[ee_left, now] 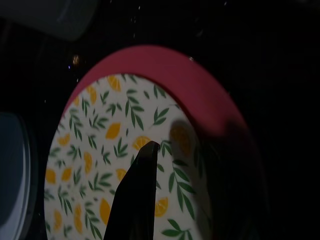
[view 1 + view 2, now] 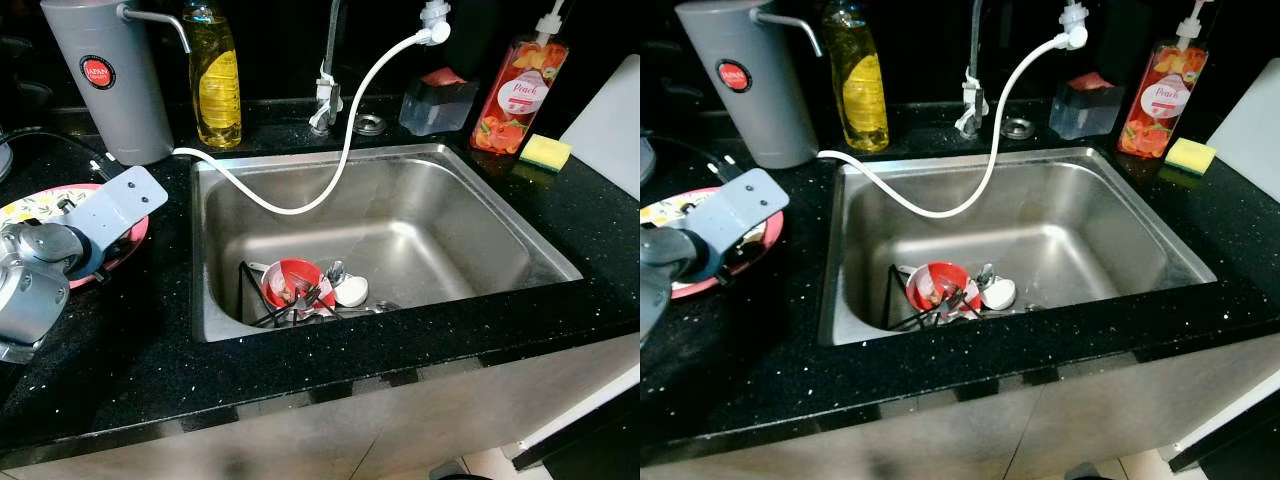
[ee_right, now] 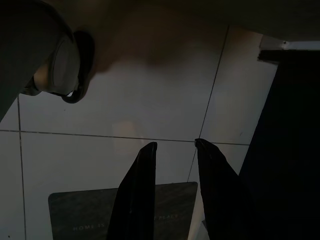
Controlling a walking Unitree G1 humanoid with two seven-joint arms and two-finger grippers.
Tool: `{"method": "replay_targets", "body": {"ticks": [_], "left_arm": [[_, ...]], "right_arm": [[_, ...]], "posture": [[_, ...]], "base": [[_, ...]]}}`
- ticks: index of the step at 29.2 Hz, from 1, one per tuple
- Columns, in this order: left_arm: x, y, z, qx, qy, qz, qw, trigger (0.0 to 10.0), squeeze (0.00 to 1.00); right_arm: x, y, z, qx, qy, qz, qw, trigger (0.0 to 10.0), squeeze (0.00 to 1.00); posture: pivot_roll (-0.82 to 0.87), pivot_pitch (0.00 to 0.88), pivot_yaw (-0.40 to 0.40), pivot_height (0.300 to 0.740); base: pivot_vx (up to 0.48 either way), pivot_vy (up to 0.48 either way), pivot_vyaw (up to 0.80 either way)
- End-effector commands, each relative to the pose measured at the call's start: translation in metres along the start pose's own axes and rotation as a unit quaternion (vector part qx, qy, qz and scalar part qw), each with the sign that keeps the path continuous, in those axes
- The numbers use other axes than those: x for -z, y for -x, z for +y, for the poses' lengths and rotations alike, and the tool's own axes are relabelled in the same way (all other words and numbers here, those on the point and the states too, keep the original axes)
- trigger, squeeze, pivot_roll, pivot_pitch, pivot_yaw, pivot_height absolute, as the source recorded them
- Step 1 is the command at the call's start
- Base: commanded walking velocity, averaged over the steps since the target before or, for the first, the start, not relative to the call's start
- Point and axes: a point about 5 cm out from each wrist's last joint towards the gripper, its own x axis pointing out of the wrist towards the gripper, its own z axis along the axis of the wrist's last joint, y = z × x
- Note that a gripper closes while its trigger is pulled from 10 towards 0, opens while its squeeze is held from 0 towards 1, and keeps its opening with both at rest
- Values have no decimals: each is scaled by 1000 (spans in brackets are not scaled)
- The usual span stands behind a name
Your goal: Kitchen organization
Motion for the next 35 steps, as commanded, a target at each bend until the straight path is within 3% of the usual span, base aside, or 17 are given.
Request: {"method": "replay_targets", "body": {"ticks": [1, 9, 14, 15, 16, 18, 19, 20, 21, 22, 24, 25, 26, 29, 30, 32, 35], "left_arm": [[8, -7, -9, 30, 20, 20, 999, 10000, 0], [16, -11, -9, 18, 27, 49, 998, 10000, 0], [17, -14, -13, 16, 20, 55, 998, 8706, 0], [17, -14, -12, 16, 19, 54, 998, 6118, 0], [16, -14, -12, 15, 18, 54, 998, 6118, 0], [16, -14, -12, 15, 18, 53, 998, 1490, 0], [15, -14, -12, 15, 15, 53, 998, 1490, 0], [15, -14, -12, 15, 15, 53, 998, 1490, 0], [15, -14, -12, 16, 13, 53, 998, 1490, 0], [15, -15, -12, 16, 11, 52, 998, 0, 0], [15, -15, -14, 19, 7, 50, 999, 0, 0], [15, -15, -15, 23, 4, 49, 999, 0, 0], [15, -15, -15, 23, 4, 49, 999, 0, 0], [14, -15, -15, 26, -2, 46, 999, 0, 0], [14, -15, -15, 26, -2, 46, 999, 0, 0], [13, -14, -14, 23, -2, 43, 999, 0, 0], [13, -14, -14, 23, -2, 42, 999, 0, 0]], "right_arm": [[3, 0, -1, 1, 0, 7, 1000, 10000, 0], [5, 1, -2, 3, -3, 8, 1000, 10000, 0], [25, 4, -13, 50, -106, 66, 991, 10000, 0], [33, 6, -20, 79, -196, 87, 974, 10000, 0], [39, 8, -25, 98, -258, 100, 956, 10000, 0], [51, 12, -35, 140, -376, 119, 908, 10000, 0], [56, 15, -41, 165, -417, 123, 885, 10000, 0], [56, 15, -41, 165, -417, 123, 885, 10000, 0], [60, 16, -45, 181, -443, 125, 869, 10000, 0], [67, 22, -61, 233, -511, 114, 820, 10000, 0], [80, 38, -102, 333, -626, 65, 702, 10000, 0], [82, 45, -121, 366, -645, 42, 670, 10000, 0], [82, 45, -121, 366, -645, 42, 670, 10000, 0], [69, 70, -183, 443, -624, -30, 643, 10000, 0], [69, 70, -183, 443, -624, -30, 643, 10000, 0], [27, 106, -249, 517, -584, -127, 612, 10000, 0], [-2, 129, -279, 544, -564, -190, 592, 10000, 0]], "posture": [[86, 0, -38, 740], [85, 0, -37, 740], [81, 0, -34, 740], [79, 0, -32, 740], [79, 0, -32, 740], [76, 0, -30, 740], [76, 0, -30, 740], [76, 0, -30, 740], [76, 0, -30, 740], [73, 0, -29, 740], [73, 0, -29, 740], [73, 0, -29, 740], [73, 0, -29, 740], [69, 0, -23, 740], [69, 0, -23, 740], [70, 0, -24, 740], [64, 0, -23, 740]], "base": [[0, 0, 0], [0, 0, 0], [0, 0, 0], [0, 0, 0], [0, 0, 0], [0, 0, 0], [0, 0, 0], [0, 0, 0], [0, 0, 0], [0, 0, 0], [0, 0, 0], [0, 0, 0], [0, 0, 0], [0, 0, 0], [0, 0, 0], [0, 0, 0], [0, 0, 0]]}}
